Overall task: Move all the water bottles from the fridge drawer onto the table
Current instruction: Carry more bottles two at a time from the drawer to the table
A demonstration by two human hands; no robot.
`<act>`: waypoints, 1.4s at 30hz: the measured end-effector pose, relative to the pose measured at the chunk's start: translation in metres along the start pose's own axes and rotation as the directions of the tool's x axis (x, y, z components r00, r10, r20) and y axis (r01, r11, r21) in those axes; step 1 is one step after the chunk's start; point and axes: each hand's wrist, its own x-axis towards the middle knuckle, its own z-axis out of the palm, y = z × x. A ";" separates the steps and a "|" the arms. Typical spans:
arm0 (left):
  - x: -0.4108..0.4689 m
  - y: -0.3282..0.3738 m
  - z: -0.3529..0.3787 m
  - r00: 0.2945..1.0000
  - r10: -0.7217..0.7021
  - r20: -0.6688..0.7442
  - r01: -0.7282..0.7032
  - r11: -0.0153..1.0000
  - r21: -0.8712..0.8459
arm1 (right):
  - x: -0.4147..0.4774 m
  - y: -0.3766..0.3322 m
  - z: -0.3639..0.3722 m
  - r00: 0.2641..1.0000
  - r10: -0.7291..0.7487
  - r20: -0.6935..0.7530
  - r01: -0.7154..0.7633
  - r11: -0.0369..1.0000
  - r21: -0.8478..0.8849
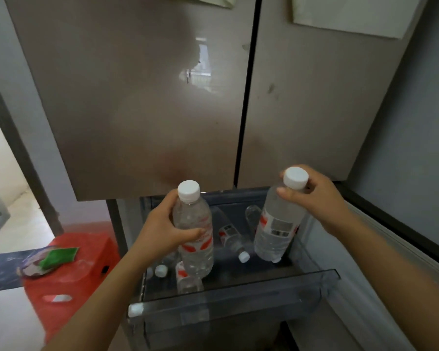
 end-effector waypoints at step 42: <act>-0.612 0.192 0.081 0.162 -0.340 -0.926 0.640 0.751 -0.164 | -0.368 -0.131 0.091 0.333 -0.275 0.902 -0.048 0.950 0.308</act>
